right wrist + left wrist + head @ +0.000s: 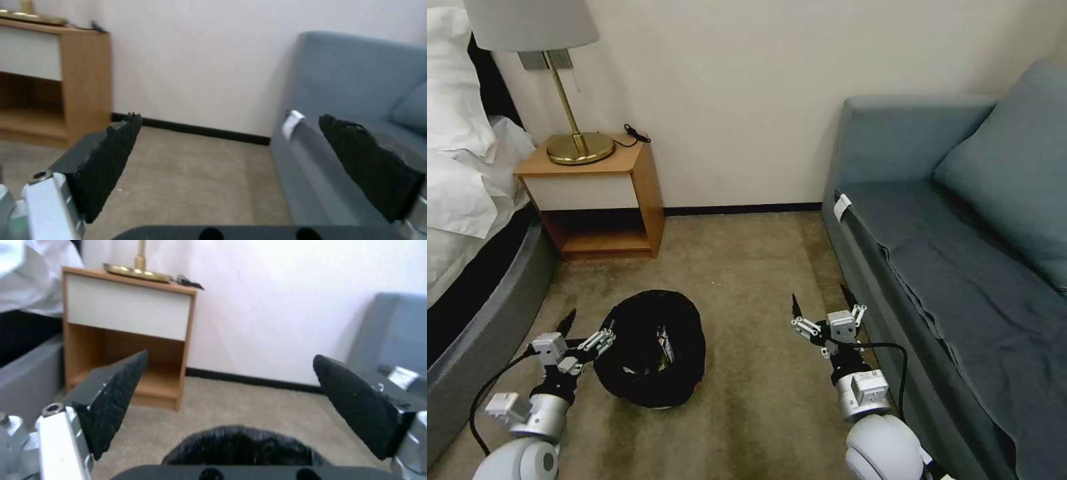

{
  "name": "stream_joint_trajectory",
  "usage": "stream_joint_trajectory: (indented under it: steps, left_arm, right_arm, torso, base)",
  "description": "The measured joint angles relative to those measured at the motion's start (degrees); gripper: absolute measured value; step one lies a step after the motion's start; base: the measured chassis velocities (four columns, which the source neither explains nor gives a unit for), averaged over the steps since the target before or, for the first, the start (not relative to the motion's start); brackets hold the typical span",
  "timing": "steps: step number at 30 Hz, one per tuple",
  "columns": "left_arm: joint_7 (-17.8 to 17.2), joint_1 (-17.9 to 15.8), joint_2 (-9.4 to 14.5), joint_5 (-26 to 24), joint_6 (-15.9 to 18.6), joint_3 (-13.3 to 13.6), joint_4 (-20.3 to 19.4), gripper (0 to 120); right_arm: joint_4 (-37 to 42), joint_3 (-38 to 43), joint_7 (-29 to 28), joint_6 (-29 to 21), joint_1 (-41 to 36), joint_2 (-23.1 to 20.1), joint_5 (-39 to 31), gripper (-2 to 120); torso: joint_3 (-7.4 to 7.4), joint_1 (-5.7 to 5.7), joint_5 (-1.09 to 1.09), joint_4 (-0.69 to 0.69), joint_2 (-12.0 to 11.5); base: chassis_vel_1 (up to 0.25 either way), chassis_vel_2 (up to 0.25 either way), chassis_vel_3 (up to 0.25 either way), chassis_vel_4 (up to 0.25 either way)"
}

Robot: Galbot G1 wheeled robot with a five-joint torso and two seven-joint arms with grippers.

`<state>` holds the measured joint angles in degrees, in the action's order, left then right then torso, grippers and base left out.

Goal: Pick up the trash bin, then pick up the garbage on the floor and place it into the trash bin.

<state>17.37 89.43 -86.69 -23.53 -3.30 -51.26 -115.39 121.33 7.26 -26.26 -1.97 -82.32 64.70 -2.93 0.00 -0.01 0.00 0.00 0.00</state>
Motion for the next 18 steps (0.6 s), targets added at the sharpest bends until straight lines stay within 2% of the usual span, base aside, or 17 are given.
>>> stream_joint_trajectory:
  steps: [4, 6, 8, 10, 12, 15, 18]
  left_arm:
    - [-3.0, 0.7, -0.5, 0.4, 1.0, 1.8, -2.5, 100]
    - [-4.7, 1.4, -0.6, 0.8, 3.1, 3.7, -4.4, 100]
    - [-5.0, 1.6, -0.6, 1.0, 3.4, 4.1, -4.7, 100]
    - [-5.2, 2.8, -0.8, 2.5, 4.1, 6.2, -5.3, 100]
    - [-5.3, 3.2, -0.9, 3.3, 4.1, 6.7, -5.3, 100]
    - [-5.7, 5.6, -1.5, 4.2, 4.0, 9.5, -6.0, 100]
    - [-5.8, 6.7, -1.7, 5.3, 3.4, 11.0, -6.3, 100]
  right_arm:
    - [0.9, 2.2, 0.5, 0.4, -2.9, 2.1, 2.2, 100]
    - [1.9, 5.0, 0.7, 1.1, -6.1, 4.2, 4.7, 100]
    - [2.0, 5.5, 0.7, 1.3, -6.5, 4.5, 5.1, 100]
    - [2.7, 7.5, 0.9, 2.3, -8.7, 6.2, 7.1, 100]
    - [2.9, 8.0, 0.9, 2.6, -9.5, 6.8, 7.7, 100]
    - [3.6, 9.5, 1.2, 3.5, -11.5, 8.5, 10.8, 100]
    - [3.7, 9.9, 1.3, 4.1, -12.1, 9.0, 11.9, 100]
  torso:
    - [0.00, 0.00, 0.00, -0.01, 0.0]
    - [0.00, 0.00, 0.01, -0.01, 0.0]
    - [0.00, 0.00, 0.01, 0.00, 0.0]
    - [0.00, 0.00, 0.00, -0.01, 0.0]
    - [0.00, 0.00, 0.00, -0.01, 0.0]
    - [0.00, 0.00, 0.00, 0.00, 0.0]
    - [0.00, 0.00, 0.00, 0.00, 0.0]
  base:
    - [0.000, 0.000, 0.000, 0.000]
    - [0.000, 0.000, 0.000, 0.000]
    - [0.000, 0.000, 0.000, 0.000]
    - [0.000, 0.000, 0.000, 0.000]
    - [0.000, 0.000, 0.000, 0.000]
    - [0.000, 0.000, 0.000, 0.000]
    - [0.000, 0.000, 0.000, 0.000]
